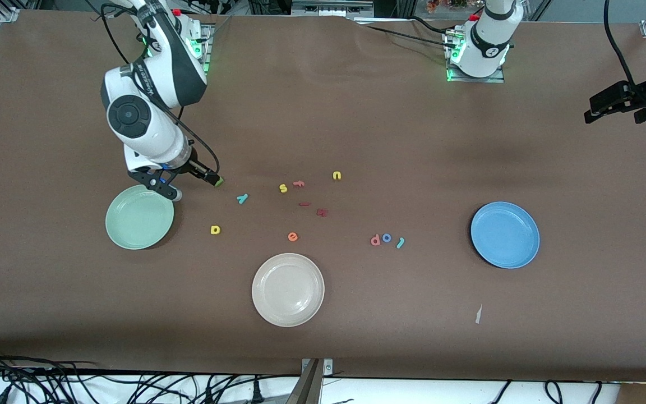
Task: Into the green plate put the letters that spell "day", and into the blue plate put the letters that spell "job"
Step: 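Move the right gripper over the green letter b, then lower the right gripper and close it on the green b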
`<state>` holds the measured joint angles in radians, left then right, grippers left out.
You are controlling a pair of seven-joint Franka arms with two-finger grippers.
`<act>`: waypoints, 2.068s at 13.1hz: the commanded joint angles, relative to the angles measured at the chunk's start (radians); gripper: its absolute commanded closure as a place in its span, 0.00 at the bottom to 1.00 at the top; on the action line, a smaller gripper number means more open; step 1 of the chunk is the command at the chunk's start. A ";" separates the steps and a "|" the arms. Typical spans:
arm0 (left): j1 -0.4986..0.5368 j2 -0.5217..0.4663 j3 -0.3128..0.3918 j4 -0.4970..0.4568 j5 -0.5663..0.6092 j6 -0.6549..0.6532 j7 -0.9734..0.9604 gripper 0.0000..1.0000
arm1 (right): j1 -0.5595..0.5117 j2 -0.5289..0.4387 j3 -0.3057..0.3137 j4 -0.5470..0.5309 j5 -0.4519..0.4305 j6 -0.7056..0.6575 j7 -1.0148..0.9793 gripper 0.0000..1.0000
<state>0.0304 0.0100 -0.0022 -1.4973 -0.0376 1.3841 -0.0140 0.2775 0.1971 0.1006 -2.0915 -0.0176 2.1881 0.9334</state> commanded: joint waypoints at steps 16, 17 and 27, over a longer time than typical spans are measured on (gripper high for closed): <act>0.008 0.008 -0.005 0.026 -0.022 -0.024 -0.006 0.00 | -0.007 0.037 0.021 -0.245 0.033 0.321 0.220 0.00; 0.008 0.008 -0.005 0.026 -0.022 -0.024 -0.006 0.00 | -0.008 0.051 0.021 -0.263 0.033 0.375 0.220 0.00; 0.003 0.008 -0.007 0.026 -0.022 -0.024 -0.007 0.00 | -0.012 0.159 0.019 -0.280 0.033 0.564 0.220 0.01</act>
<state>0.0297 0.0100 -0.0053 -1.4971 -0.0376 1.3819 -0.0140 0.2731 0.3415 0.1131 -2.3664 -0.0005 2.7237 1.1502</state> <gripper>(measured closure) 0.000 0.004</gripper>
